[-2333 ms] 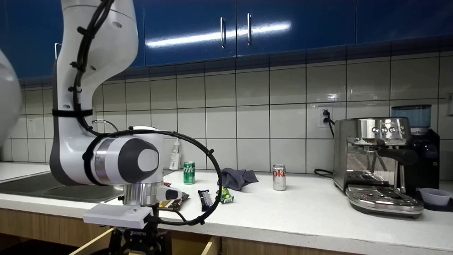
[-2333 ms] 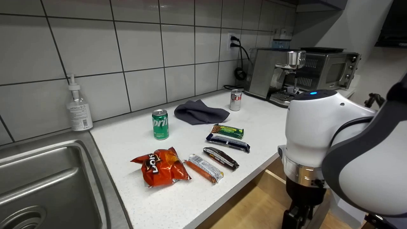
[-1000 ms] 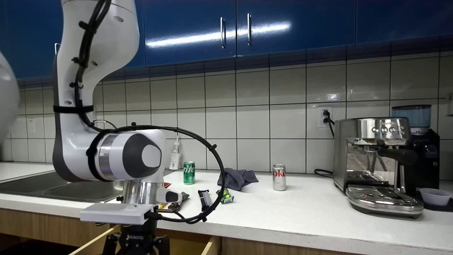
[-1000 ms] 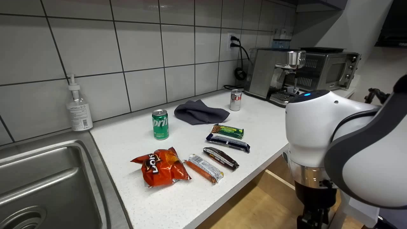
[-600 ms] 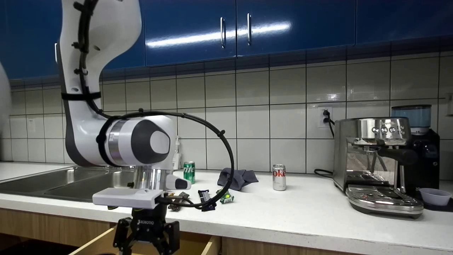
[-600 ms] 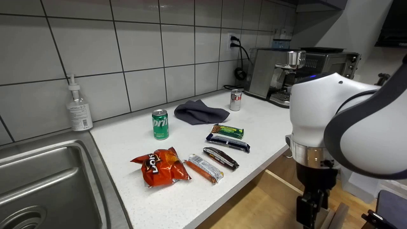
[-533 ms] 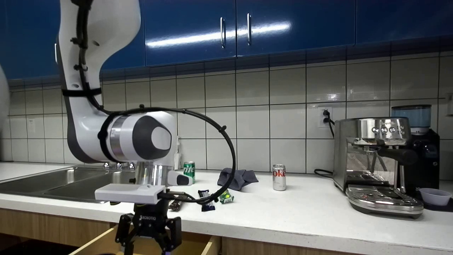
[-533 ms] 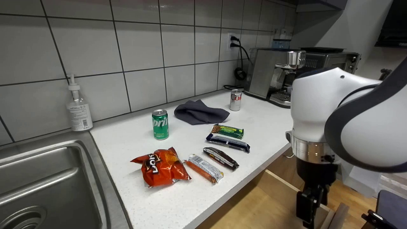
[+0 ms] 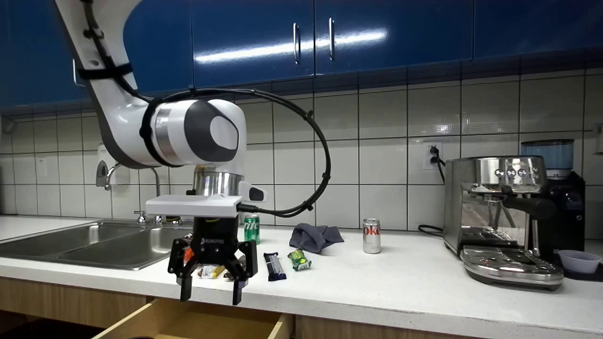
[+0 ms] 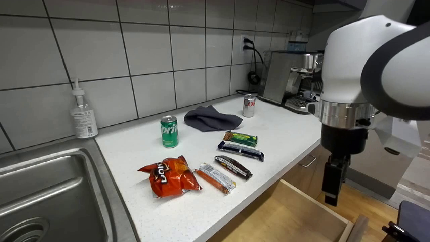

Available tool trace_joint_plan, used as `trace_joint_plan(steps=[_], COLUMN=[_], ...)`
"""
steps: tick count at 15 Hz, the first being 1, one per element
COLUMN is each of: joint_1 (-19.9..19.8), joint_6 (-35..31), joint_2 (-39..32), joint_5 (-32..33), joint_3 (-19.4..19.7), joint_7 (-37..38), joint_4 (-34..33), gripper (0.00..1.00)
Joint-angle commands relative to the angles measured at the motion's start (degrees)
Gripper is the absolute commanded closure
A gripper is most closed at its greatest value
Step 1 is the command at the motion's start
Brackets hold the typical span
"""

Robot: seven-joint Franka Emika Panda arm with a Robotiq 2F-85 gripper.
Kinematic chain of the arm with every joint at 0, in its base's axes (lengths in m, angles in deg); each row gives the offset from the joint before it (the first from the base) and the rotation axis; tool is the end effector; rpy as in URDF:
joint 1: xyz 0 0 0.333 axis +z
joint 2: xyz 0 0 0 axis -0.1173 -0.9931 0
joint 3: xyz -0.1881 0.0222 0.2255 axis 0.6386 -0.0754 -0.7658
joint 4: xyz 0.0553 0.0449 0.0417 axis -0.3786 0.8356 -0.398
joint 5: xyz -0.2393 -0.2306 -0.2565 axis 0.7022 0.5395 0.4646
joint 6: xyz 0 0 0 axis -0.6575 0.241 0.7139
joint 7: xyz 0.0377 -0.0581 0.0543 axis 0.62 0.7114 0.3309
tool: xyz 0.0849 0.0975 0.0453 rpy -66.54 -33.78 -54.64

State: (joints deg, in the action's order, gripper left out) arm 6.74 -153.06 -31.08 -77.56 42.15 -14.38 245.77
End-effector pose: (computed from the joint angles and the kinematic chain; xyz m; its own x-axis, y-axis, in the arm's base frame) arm 0.3757 -0.0248 0.1720 0.9742 0.1415 -0.1760 0.1411 -0.9899 -0.0151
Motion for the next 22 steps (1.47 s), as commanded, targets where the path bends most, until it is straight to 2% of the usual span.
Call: trace_joint_plan(steps=[1,9,22], joint_1=[-0.87,1.32,1.83], joint_6=[2.33,0.39,-1.20], joint_2=[3.68,-1.77,-24.39], joint_5=[0.59,-1.47,-3.48], joint_3=[0.53,-0.23,-5.35], joint_7=[-5.09,-8.64,-6.37], joint_4=[-0.49,-7.34,-29.51], gripper=[0.00,0.00,0.00])
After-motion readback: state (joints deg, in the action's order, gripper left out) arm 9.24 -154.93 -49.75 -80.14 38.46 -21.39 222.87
